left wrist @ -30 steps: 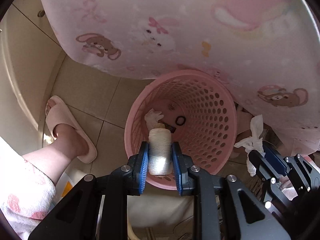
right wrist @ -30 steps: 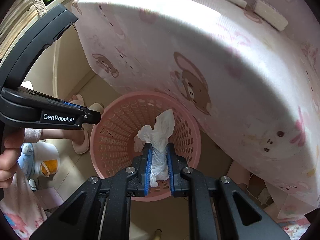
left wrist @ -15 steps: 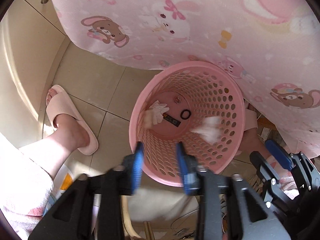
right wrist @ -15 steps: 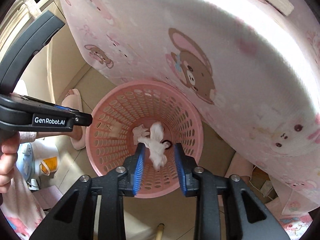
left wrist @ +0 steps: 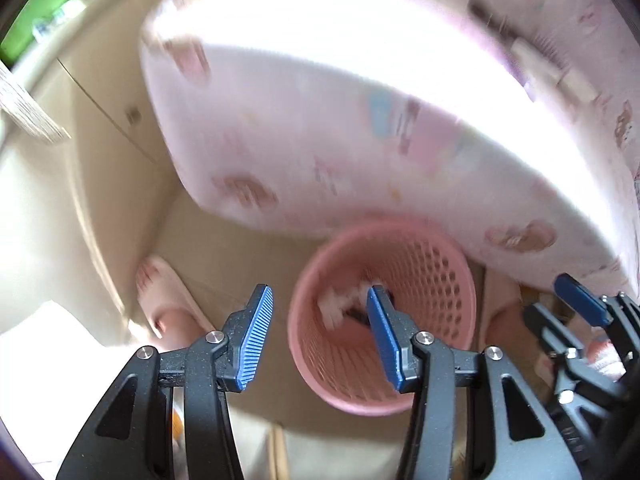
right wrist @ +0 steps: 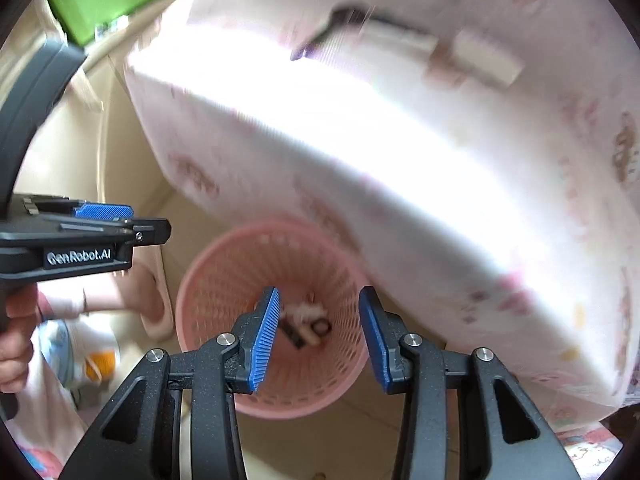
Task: Collect trash
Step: 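Raise both tools back toward the items on the seat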
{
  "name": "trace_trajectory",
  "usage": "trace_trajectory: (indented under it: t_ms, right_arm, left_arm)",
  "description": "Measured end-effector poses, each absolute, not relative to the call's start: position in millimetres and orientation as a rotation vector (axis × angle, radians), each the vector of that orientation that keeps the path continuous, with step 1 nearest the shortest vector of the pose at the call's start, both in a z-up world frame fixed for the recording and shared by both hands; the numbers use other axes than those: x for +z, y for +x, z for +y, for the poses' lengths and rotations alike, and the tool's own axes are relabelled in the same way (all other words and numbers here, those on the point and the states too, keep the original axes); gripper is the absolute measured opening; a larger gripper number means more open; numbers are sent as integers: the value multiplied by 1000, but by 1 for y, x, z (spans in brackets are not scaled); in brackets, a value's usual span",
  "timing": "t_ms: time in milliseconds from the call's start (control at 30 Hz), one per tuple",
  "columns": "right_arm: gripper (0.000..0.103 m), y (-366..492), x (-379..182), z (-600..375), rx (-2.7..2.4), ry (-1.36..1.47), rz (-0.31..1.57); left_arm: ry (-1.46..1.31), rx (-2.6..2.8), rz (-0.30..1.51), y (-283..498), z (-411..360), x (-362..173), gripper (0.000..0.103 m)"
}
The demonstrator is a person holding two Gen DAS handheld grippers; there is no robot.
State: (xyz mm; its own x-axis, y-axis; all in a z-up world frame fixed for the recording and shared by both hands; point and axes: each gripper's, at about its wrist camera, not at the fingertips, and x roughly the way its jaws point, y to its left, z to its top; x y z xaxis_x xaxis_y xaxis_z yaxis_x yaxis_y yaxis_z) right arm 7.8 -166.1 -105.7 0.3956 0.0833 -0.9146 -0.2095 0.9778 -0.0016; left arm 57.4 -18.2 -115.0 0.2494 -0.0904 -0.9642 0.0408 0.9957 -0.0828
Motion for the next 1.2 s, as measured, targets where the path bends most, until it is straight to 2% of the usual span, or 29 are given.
trace_trajectory:
  t_ms: [167, 267, 500, 633, 733, 800, 867, 1033, 1200]
  right_arm:
    - [44, 1, -73, -176, 158, -82, 1027]
    - [45, 0, -56, -181, 151, -47, 972]
    - [47, -4, -36, -183, 172, -47, 910]
    - [47, -9, -31, -182, 154, -42, 858]
    - [54, -11, -21, -186, 127, -41, 803]
    - [59, -11, -15, -191, 108, -38, 775]
    - [64, -9, -12, -194, 90, -36, 757]
    - [74, -7, -6, -205, 38, -17, 727]
    - [75, -6, -3, -212, 3, -2, 717]
  left_arm:
    - [-54, -73, 1131, 56, -7, -74, 49]
    - [-64, -61, 1045, 56, -1, -57, 58]
    - [-37, -50, 925, 50, -3, -36, 62]
    - [-33, -43, 888, 46, 0, -30, 69]
    - [-33, -30, 861, 42, -4, -27, 83]
    - [-31, -24, 842, 39, -5, -24, 85]
    - [-19, -21, 828, 38, -6, -21, 94]
    - [-17, -25, 819, 34, -8, -19, 95]
    - [-15, -25, 795, 32, -8, -15, 96]
